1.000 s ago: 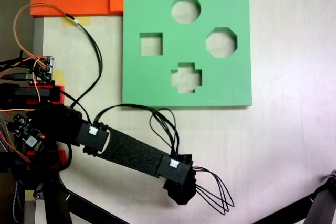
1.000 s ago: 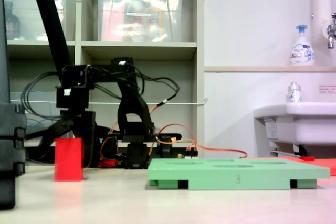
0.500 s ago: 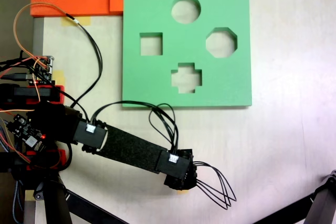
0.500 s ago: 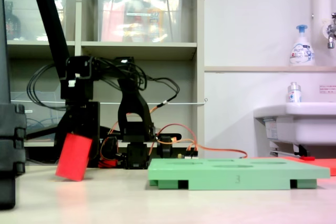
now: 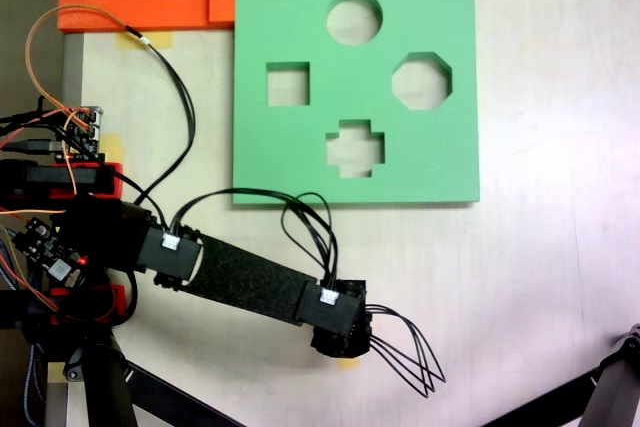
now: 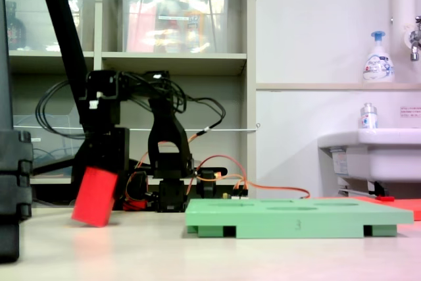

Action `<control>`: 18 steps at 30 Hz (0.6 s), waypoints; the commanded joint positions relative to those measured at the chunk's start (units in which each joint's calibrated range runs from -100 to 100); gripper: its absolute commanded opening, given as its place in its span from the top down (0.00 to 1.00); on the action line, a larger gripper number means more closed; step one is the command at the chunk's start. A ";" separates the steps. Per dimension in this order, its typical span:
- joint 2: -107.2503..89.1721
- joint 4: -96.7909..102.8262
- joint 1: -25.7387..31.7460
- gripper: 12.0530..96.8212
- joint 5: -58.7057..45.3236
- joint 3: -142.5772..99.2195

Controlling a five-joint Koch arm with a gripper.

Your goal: Put the square block into the corresponding hole

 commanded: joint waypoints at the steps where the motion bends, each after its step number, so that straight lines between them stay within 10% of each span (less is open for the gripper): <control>1: -4.79 -5.38 0.73 0.86 2.88 0.07; 18: -33.98 -5.38 20.37 0.86 21.05 -2.62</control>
